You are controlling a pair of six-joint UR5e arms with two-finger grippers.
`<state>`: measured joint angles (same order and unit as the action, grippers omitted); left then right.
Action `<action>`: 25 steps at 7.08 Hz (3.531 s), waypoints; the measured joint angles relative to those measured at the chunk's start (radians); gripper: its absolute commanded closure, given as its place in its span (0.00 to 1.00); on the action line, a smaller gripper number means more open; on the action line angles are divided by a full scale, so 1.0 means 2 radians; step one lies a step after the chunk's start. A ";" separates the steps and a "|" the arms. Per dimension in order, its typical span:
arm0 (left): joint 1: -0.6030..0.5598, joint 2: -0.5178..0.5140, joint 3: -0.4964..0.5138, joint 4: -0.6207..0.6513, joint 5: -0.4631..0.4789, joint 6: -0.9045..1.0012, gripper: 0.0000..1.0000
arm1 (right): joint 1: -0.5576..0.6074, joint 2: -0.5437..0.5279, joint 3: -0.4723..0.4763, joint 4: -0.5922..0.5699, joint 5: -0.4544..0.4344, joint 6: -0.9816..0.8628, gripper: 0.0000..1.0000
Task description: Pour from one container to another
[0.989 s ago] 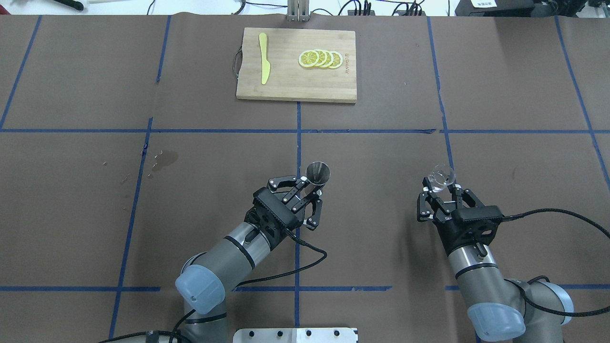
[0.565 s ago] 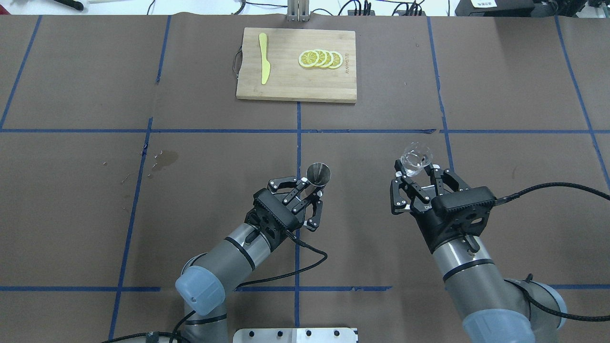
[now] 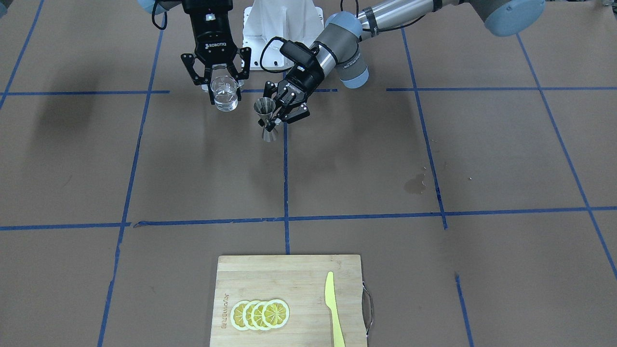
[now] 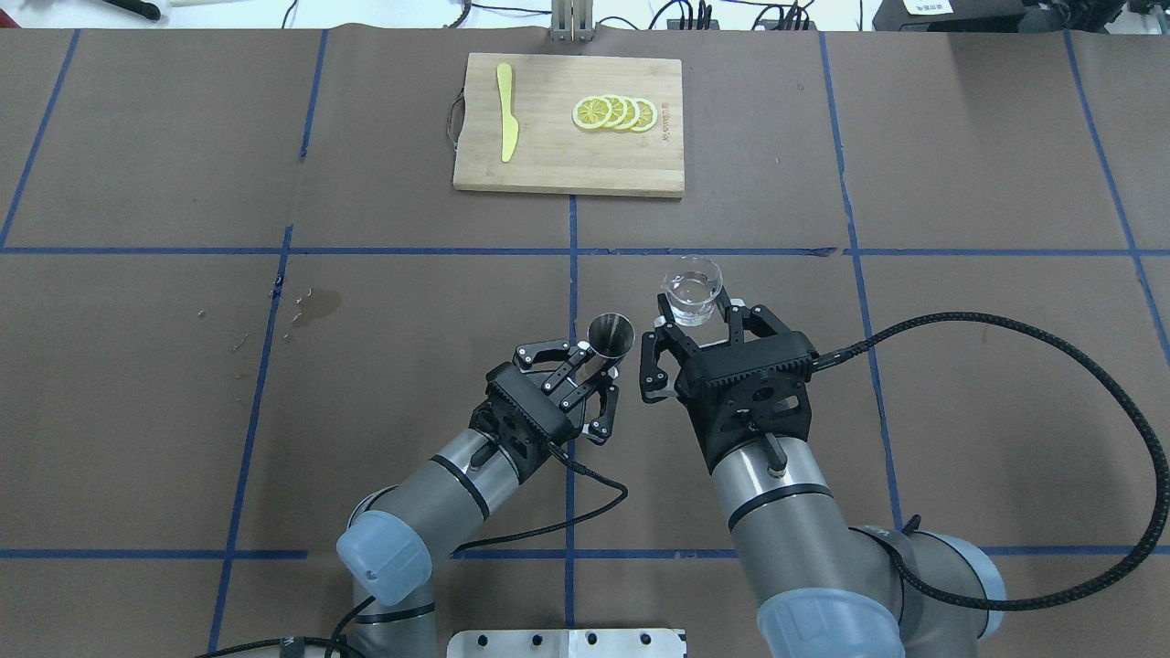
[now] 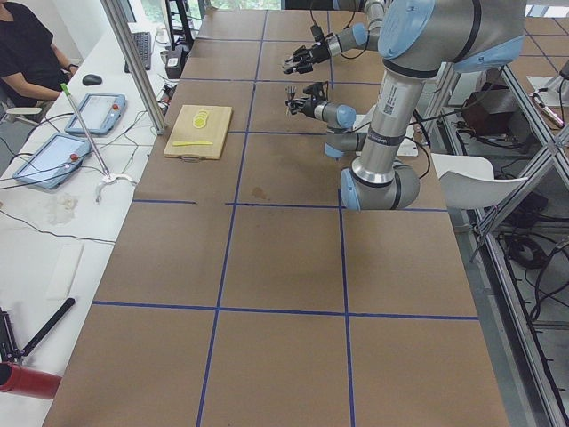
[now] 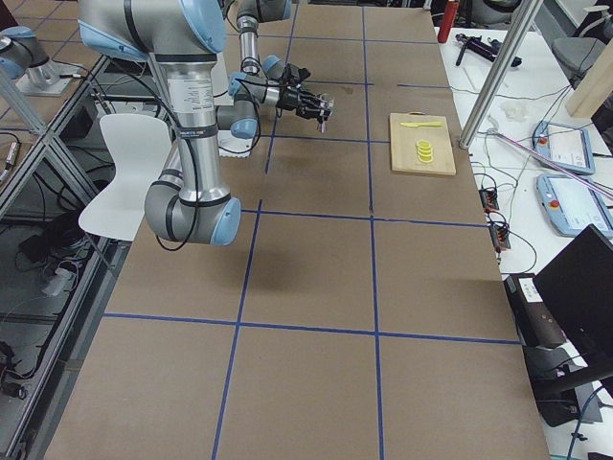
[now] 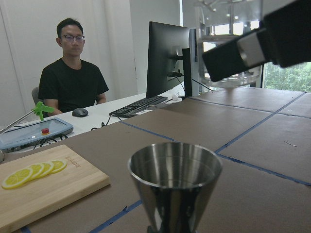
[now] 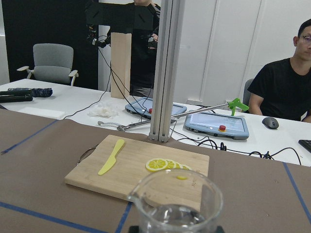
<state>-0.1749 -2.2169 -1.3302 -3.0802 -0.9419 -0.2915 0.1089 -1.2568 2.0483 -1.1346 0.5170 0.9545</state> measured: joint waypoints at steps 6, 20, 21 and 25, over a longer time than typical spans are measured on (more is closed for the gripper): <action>0.001 -0.001 0.000 0.000 -0.001 0.000 1.00 | -0.020 0.042 0.013 -0.127 0.001 -0.042 1.00; 0.001 -0.002 0.002 0.001 0.000 0.000 1.00 | -0.019 0.067 0.016 -0.223 -0.020 -0.177 1.00; 0.002 -0.002 0.002 0.001 0.000 -0.001 1.00 | -0.019 0.068 0.015 -0.225 -0.021 -0.183 1.00; 0.002 -0.002 0.001 0.001 -0.001 -0.001 1.00 | -0.018 0.072 0.015 -0.230 -0.027 -0.219 1.00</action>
<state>-0.1718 -2.2212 -1.3283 -3.0787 -0.9433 -0.2930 0.0730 -1.1129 2.0775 -1.5938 0.4636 0.5164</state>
